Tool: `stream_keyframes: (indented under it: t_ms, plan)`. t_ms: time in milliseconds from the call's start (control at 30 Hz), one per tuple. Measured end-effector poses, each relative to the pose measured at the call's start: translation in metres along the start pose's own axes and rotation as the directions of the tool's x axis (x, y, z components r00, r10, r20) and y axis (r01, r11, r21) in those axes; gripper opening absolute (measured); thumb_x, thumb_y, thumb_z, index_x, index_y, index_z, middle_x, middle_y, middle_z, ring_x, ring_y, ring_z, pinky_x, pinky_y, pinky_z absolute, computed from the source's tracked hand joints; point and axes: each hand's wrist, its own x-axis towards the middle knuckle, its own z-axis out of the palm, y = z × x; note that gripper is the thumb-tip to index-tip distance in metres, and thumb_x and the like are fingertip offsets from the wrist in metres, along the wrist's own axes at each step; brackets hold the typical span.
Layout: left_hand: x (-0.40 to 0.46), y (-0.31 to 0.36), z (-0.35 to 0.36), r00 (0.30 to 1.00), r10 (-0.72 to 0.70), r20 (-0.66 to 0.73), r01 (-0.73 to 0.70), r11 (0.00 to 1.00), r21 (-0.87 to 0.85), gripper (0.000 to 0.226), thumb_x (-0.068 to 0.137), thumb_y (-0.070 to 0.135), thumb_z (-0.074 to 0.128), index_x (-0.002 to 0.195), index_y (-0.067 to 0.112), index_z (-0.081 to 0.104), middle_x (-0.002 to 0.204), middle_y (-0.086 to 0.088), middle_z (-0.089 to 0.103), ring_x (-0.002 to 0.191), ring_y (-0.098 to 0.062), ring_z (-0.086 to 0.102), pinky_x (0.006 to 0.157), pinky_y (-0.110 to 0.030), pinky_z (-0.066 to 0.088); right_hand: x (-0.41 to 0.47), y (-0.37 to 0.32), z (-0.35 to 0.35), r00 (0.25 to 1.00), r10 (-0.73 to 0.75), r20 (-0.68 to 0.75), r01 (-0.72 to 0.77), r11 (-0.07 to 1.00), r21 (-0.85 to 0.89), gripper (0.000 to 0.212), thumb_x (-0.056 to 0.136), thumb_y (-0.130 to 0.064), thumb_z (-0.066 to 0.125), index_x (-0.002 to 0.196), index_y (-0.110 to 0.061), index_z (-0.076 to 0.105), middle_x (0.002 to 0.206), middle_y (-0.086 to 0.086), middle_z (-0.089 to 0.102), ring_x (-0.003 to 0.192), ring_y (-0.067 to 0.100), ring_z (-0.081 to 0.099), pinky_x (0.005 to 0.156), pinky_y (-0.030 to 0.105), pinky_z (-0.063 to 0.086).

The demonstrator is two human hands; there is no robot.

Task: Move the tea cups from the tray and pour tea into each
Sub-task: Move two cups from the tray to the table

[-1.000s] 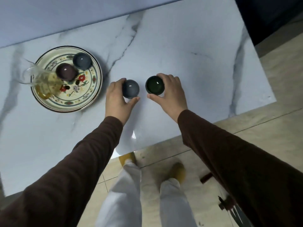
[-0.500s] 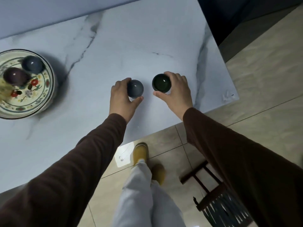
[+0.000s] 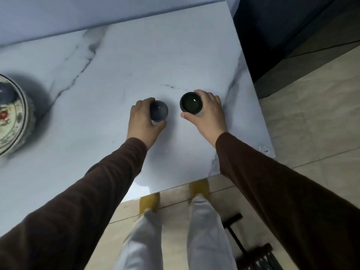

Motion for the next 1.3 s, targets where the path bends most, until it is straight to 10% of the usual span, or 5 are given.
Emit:
stream_keyframes:
  t_ms: [1300]
  plan:
    - [0.061, 0.007, 0.044, 0.995, -0.088, -0.036, 0.090, 0.994, 0.056, 0.079, 0.078, 0.020, 0.070, 0.148, 0.015, 0.033, 0.144, -0.010, 0.039, 0.132, -0.030, 0.035, 0.105, -0.026, 0.027, 0.096, 0.037, 0.006, 0.987, -0.114, 0.110, 0.139, 0.956, -0.257, 0.091, 0.071, -0.049, 0.078, 0.146, -0.016, 0.037, 0.141, 0.004, 0.046, 0.125, 0.027, 0.039, 0.104, 0.035, 0.037]
